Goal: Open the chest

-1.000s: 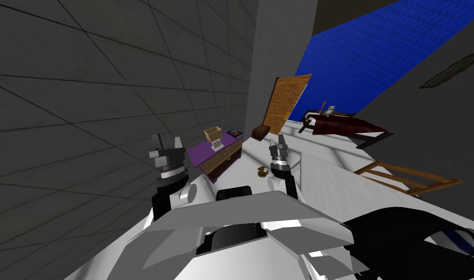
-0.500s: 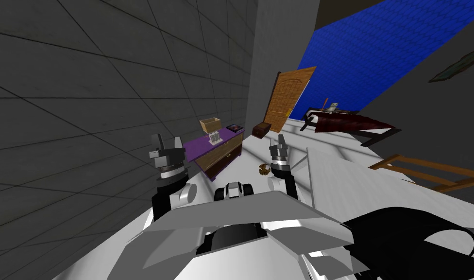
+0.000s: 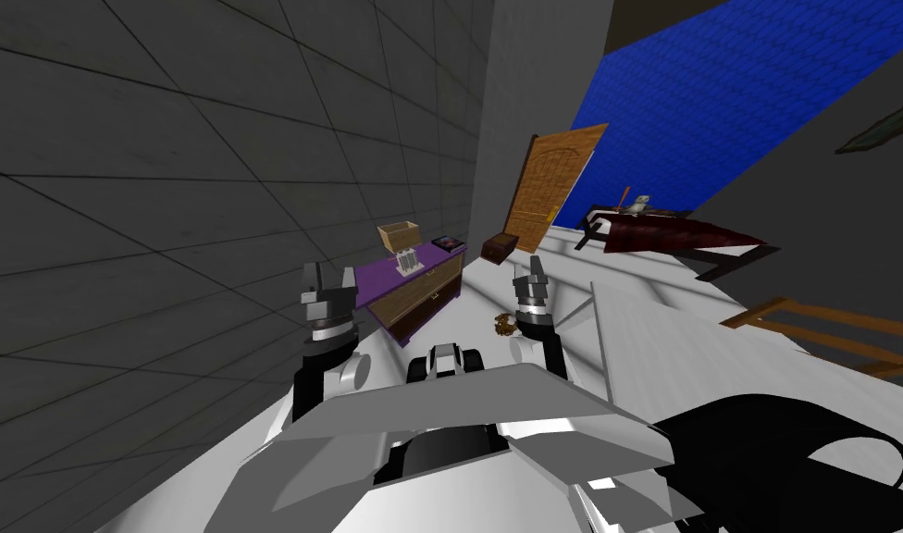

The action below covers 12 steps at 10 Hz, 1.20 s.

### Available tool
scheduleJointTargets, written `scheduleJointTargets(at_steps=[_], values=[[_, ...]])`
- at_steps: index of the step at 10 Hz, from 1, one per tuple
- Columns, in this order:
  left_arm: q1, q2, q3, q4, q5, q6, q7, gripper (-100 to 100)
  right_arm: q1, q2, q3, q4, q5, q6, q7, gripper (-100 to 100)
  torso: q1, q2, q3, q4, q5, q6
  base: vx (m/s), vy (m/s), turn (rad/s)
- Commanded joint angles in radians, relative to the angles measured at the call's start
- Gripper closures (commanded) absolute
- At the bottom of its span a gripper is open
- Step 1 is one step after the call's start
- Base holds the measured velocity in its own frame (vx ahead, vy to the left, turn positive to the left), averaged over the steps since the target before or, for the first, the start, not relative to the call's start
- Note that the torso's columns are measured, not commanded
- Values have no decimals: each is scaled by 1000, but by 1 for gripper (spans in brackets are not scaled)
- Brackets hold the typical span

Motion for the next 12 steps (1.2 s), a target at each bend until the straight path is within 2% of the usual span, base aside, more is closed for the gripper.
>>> scheduleJointTargets(at_steps=[1,4,7,12], values=[[-10,43,21,79,19,-44,11,-100,0,0,0,0,0,0,0,0,0,0,0,0,0,0,93,-29,38],[-12,55,30,127,28,-64,17,-100,0,0,0,0,0,0,0,0,0,3,2,1,0,0,55,-14,17],[-20,78,61,235,58,-132,34,-100,0,0,0,0,0,0,0,0,-1,0,0,0,0,0,86,-28,37],[-26,88,83,348,79,-183,46,-100,0,0,0,0,0,0,0,0,0,2,1,1,0,0,72,-27,24]])
